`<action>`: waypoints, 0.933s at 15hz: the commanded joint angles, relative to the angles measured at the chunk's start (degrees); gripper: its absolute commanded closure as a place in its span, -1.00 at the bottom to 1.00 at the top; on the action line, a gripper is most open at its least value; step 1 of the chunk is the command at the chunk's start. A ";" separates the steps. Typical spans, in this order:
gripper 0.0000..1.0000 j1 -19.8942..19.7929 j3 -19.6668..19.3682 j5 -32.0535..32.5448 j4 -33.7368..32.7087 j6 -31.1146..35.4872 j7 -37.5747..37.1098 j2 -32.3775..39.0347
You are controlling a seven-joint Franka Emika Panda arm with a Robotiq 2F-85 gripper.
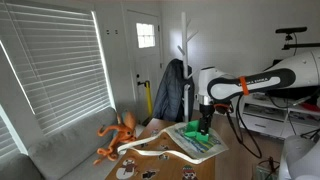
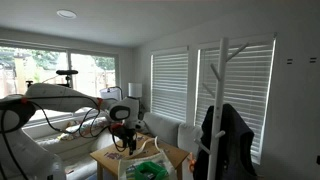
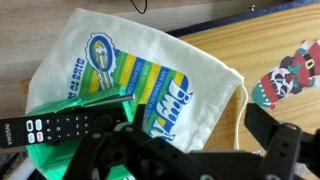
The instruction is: Remove the spoon from the green chest box
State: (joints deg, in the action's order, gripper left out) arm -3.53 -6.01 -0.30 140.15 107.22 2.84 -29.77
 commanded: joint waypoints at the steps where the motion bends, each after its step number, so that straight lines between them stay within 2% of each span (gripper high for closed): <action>1: -1.00 -0.36 0.30 -0.16 -0.10 -0.12 0.16 0.04; 5: -1.00 -1.43 -0.57 -1.72 -0.64 -0.09 -1.99 -0.29; 6: -1.00 -2.84 -0.47 -0.13 -1.44 -1.01 -4.12 0.09; 9: -1.00 -7.01 0.38 7.99 -1.29 3.10 -7.55 0.79; 11: -1.00 -9.30 1.32 12.08 -1.44 3.74 -12.35 2.18; 14: -1.00 -9.98 2.20 12.40 -0.95 2.31 -19.40 4.19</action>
State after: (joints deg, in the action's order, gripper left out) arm -12.44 -5.62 11.08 139.40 110.19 -9.50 -28.09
